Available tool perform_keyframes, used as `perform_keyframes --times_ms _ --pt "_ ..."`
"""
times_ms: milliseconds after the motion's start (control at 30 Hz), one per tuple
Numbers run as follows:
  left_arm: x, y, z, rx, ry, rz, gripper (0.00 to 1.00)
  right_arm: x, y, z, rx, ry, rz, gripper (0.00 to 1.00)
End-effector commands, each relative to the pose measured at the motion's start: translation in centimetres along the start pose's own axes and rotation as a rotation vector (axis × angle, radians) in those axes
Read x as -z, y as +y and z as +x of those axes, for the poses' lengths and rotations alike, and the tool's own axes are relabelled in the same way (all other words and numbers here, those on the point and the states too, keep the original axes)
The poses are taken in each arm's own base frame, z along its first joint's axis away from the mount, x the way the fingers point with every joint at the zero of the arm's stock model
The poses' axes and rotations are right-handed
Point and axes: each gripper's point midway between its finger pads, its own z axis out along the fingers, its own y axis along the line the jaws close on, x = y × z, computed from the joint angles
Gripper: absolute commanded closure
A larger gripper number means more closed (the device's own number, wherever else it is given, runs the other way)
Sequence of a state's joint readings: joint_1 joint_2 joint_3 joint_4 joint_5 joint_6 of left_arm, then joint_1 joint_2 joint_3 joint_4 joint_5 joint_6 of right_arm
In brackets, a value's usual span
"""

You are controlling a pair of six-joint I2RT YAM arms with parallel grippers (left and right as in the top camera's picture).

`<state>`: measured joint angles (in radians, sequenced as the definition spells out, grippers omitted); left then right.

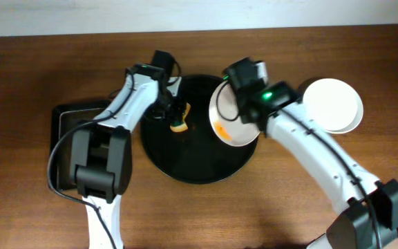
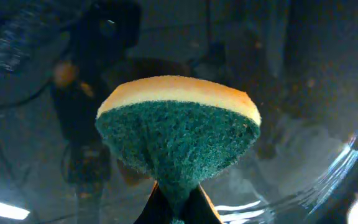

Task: Clean dirty plates on tray and stack at the side
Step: 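Lift the plate up with the right gripper while the sponge wipes it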

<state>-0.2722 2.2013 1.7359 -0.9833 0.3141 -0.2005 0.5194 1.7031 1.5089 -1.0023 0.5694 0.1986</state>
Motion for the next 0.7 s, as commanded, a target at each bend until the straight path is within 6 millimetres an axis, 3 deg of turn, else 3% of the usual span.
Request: perform_keyframes --times_ms 0,200,333,667 --pt "1.9 -1.1 -0.9 -0.062 -0.028 0.141 1.00 3.3 -2.3 -2.0 0.064 -0.134 0.273 0.96" --pt "5.4 -1.9 -1.6 -0.119 -0.110 0.166 0.99 6.9 -1.8 -3.0 0.125 -0.256 0.439 0.96" --pt "5.8 -2.0 -1.5 -0.119 -0.112 0.166 0.99 8.7 -1.3 -3.4 0.146 -0.315 0.506 0.96" --pt "5.8 -2.0 -1.4 -0.117 -0.108 0.163 1.00 9.3 -0.7 -3.4 0.159 -0.335 0.504 0.96"
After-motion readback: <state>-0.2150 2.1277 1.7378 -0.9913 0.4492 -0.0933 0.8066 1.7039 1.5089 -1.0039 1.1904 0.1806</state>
